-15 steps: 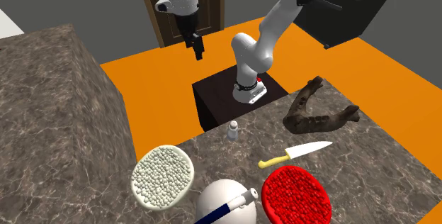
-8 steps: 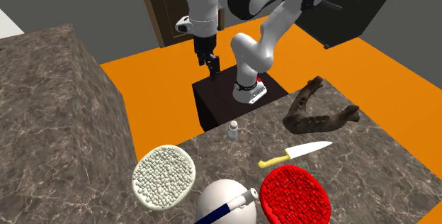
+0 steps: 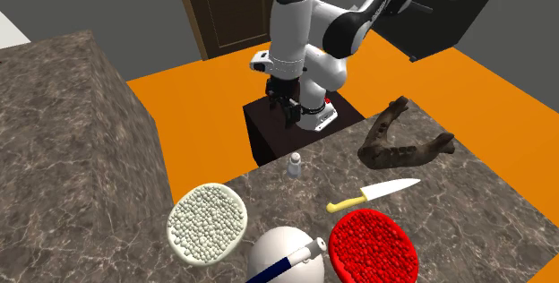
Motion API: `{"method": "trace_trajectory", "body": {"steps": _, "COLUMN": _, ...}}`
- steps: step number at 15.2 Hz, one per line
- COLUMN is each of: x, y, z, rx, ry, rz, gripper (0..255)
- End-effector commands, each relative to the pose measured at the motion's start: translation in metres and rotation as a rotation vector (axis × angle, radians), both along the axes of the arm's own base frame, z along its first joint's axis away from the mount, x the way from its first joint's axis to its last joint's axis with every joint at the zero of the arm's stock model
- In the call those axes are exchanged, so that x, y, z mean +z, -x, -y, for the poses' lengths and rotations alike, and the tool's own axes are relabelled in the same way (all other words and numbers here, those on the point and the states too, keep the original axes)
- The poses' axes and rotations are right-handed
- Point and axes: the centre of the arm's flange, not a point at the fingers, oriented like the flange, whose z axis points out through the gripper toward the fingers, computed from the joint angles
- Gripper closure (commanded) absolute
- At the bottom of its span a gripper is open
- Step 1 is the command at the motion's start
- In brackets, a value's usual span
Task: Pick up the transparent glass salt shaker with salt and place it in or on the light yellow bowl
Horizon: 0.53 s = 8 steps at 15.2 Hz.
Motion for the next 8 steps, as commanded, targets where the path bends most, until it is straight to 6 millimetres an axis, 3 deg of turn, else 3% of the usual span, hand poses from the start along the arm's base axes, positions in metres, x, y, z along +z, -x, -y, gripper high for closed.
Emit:
{"method": "trace_trajectory", "body": {"steps": 1, "x": -0.013, "y": 0.004, "z": -0.024, "rx": -0.004, "ry": -0.006, "rz": 0.024, "gripper": 0}}
{"method": "trace_trajectory", "body": {"steps": 8, "x": -0.058, "y": 0.021, "z": -0.104, "rx": -0.014, "ry": -0.021, "rz": 0.102, "gripper": 0}}
